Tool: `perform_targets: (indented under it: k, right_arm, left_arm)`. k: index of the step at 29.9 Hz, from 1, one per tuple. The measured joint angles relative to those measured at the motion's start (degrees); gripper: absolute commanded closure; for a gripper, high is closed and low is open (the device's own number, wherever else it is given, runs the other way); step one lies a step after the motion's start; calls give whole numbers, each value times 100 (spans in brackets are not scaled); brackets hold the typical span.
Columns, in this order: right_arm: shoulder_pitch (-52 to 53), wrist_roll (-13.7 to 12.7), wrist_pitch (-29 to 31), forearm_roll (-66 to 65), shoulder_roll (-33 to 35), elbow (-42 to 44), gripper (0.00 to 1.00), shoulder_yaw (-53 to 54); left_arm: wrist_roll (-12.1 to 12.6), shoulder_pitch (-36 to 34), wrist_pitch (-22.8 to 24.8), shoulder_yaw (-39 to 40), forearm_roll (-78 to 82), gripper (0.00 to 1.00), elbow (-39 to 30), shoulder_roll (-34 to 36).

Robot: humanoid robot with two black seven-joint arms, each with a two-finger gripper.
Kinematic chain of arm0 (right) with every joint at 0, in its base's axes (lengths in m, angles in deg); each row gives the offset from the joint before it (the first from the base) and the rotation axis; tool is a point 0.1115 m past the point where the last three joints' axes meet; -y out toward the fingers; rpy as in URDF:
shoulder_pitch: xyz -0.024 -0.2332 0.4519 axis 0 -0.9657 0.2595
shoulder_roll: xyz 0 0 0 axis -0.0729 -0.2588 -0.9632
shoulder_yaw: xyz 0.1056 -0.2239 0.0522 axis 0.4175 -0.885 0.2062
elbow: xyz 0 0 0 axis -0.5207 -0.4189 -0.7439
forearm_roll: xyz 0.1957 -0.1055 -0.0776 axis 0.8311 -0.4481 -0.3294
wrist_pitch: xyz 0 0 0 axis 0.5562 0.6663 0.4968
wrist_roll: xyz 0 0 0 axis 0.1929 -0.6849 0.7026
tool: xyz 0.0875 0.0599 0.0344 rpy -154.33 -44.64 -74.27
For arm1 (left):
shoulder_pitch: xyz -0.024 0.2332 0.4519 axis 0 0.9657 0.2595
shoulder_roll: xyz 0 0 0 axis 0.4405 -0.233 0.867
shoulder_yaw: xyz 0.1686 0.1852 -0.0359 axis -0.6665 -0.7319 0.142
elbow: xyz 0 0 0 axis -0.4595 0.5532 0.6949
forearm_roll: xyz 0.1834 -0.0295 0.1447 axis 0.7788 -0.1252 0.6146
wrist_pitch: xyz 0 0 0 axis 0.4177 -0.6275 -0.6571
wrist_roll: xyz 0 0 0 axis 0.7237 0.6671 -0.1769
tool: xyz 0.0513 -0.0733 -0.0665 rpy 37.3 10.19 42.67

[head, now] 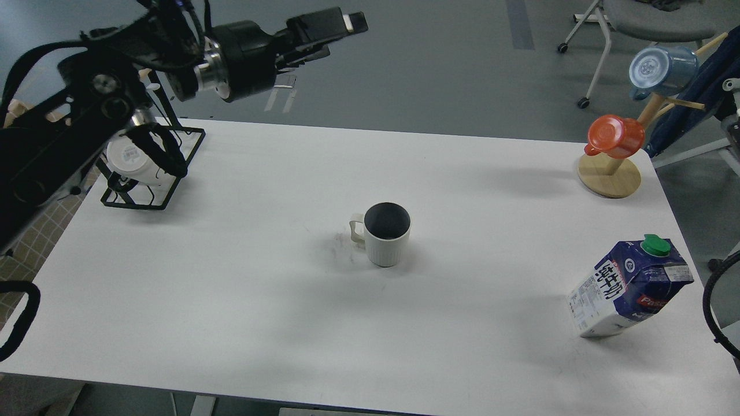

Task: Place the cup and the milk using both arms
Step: 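Withdraw the left gripper back toward the rack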

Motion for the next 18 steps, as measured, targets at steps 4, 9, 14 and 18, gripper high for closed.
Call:
perform_targets:
  k: [4,9,14,18]
  right_arm:
    - [-774,0,0,189,21,-366,0,446]
    - [-1784,14,0,322,-98,-469,0,934]
    - [-2771,11,0,725,-189,-499,0,1001]
    - [-3483,-53,0,805,-538,-733,0,672]
  left_arm:
    - [-6,507,-82,523,-1834,2,149,43]
    - [-38,930,-711,1096,-3482,2,485,-147]
    - [15,1151,-1170,1703,-4070,2,735,-545]
    - [38,1263,-1214,1768,-4093,2,738,-607]
